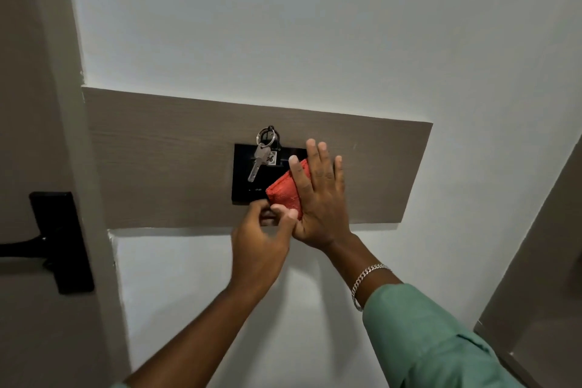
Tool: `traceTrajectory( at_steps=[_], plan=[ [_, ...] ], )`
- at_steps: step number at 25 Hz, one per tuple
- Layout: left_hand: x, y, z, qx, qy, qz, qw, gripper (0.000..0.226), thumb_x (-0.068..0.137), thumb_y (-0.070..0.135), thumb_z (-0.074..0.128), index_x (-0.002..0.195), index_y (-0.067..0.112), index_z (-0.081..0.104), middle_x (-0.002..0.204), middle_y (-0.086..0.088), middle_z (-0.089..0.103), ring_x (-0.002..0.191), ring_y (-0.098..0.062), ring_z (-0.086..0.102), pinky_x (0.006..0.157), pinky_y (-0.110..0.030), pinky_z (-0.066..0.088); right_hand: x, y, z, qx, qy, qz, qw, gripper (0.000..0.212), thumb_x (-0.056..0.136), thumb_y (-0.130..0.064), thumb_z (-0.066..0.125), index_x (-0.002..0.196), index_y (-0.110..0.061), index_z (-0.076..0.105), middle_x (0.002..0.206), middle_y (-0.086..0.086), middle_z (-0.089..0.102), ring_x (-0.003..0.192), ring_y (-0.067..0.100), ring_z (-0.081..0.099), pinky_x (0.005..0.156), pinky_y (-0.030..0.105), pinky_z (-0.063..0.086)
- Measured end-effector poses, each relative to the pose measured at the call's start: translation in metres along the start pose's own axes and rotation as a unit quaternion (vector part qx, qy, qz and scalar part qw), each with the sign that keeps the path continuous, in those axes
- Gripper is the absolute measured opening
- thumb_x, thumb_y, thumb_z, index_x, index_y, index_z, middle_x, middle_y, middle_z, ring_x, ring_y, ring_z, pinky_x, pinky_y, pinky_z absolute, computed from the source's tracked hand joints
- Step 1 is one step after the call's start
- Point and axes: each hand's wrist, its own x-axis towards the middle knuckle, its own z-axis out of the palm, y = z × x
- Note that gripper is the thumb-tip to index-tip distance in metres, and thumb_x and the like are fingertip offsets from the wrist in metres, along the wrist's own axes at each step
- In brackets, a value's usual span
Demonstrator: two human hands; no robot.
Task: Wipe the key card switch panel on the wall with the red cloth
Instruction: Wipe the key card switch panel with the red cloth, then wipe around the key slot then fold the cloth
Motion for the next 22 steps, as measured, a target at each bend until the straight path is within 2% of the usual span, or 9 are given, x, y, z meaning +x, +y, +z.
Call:
traceTrajectory(
  at_steps=[4, 6, 9, 10, 11, 14, 15, 19, 22],
  plan=[
    [0.004, 0.012, 0.028, -0.075, 0.013, -0.12, 0.99, 0.018, 0.081, 0.018, 0.076, 0.096, 0.025, 0.068, 0.088, -0.001, 0.073, 0.085, -0.02, 0.07, 0.072, -0.03, 0.056, -0.018, 0.014, -0.011, 0.004, -0.08, -0.033, 0.996, 0.087, 0.088, -0.056, 0.05, 0.158, -0.025, 0.009, 0.168, 0.011, 0.001, 0.158, 0.03, -0.001, 0.124, 0.063, 0.01],
    [-0.004, 0.013, 0.043, -0.078, 0.016, -0.146, 0.986, 0.022, 0.078, 0.01, 0.075, 0.083, 0.03, 0.069, 0.082, 0.0, 0.072, 0.082, -0.022, 0.071, 0.064, -0.027, 0.056, -0.043, 0.032, -0.026, -0.004, -0.146, -0.023, 0.989, 0.091, 0.087, -0.059, 0.049, 0.158, -0.03, 0.0, 0.168, 0.008, -0.004, 0.158, 0.027, -0.005, 0.122, 0.066, 0.011],
    [-0.023, 0.01, 0.079, -0.073, -0.042, -0.158, 0.984, 0.026, 0.078, 0.007, 0.075, 0.083, 0.032, 0.069, 0.083, 0.001, 0.071, 0.084, -0.021, 0.07, 0.064, -0.026, 0.056, -0.106, 0.062, -0.062, 0.072, -0.192, 0.121, 0.971, 0.101, 0.084, -0.074, 0.052, 0.158, -0.032, -0.003, 0.17, 0.003, -0.005, 0.158, 0.022, -0.007, 0.128, 0.055, 0.006],
    [-0.028, 0.008, 0.093, -0.097, -0.072, -0.166, 0.979, 0.024, 0.079, 0.006, 0.074, 0.09, 0.026, 0.072, 0.086, -0.002, 0.071, 0.086, -0.024, 0.071, 0.07, -0.032, 0.06, -0.126, 0.066, -0.075, 0.147, -0.173, 0.225, 0.947, 0.104, 0.082, -0.072, 0.057, 0.158, -0.032, 0.0, 0.171, 0.001, 0.001, 0.158, 0.019, -0.001, 0.129, 0.047, 0.008],
    [-0.035, 0.007, 0.112, -0.125, -0.112, -0.18, 0.969, 0.023, 0.081, 0.004, 0.073, 0.099, 0.019, 0.073, 0.09, -0.006, 0.072, 0.087, -0.026, 0.071, 0.076, -0.038, 0.061, -0.146, 0.072, -0.089, 0.244, -0.136, 0.356, 0.892, 0.105, 0.079, -0.067, 0.066, 0.158, -0.031, 0.006, 0.169, 0.001, 0.013, 0.157, 0.017, 0.012, 0.129, 0.042, 0.016],
    [-0.059, -0.003, 0.18, -0.197, -0.22, -0.214, 0.931, 0.025, 0.086, 0.001, 0.07, 0.11, 0.008, 0.07, 0.095, -0.014, 0.074, 0.085, -0.026, 0.074, 0.071, -0.037, 0.063, -0.198, 0.103, -0.121, 0.464, -0.018, 0.611, 0.641, 0.073, 0.074, -0.038, 0.078, 0.139, -0.023, 0.047, 0.14, 0.014, 0.061, 0.122, 0.023, 0.066, 0.102, 0.039, 0.056],
    [-0.07, -0.008, 0.205, -0.204, -0.245, -0.226, 0.921, 0.022, 0.086, 0.002, 0.069, 0.107, 0.009, 0.07, 0.093, -0.013, 0.074, 0.084, -0.026, 0.074, 0.067, -0.033, 0.063, -0.216, 0.119, -0.129, 0.478, -0.012, 0.642, 0.599, 0.059, 0.076, -0.033, 0.079, 0.13, -0.021, 0.057, 0.13, 0.014, 0.068, 0.112, 0.025, 0.072, 0.091, 0.036, 0.062],
    [-0.128, -0.034, 0.317, -0.194, -0.306, -0.303, 0.882, 0.012, 0.087, 0.002, 0.068, 0.095, 0.011, 0.07, 0.091, -0.019, 0.067, 0.085, -0.03, 0.071, 0.061, -0.031, 0.063, -0.302, 0.186, -0.169, 0.438, 0.022, 0.706, 0.556, 0.042, 0.088, -0.018, 0.073, 0.128, -0.019, 0.061, 0.12, 0.012, 0.074, 0.101, 0.027, 0.075, 0.074, 0.033, 0.062],
    [-0.185, -0.058, 0.407, -0.162, -0.32, -0.35, 0.865, 0.013, 0.084, 0.0, 0.07, 0.097, 0.002, 0.068, 0.101, -0.027, 0.07, 0.092, -0.041, 0.071, 0.075, -0.052, 0.063, -0.38, 0.234, -0.195, 0.371, 0.043, 0.749, 0.548, 0.043, 0.089, -0.014, 0.072, 0.13, -0.017, 0.058, 0.117, 0.011, 0.074, 0.102, 0.03, 0.074, 0.083, 0.045, 0.062]
  ],
)
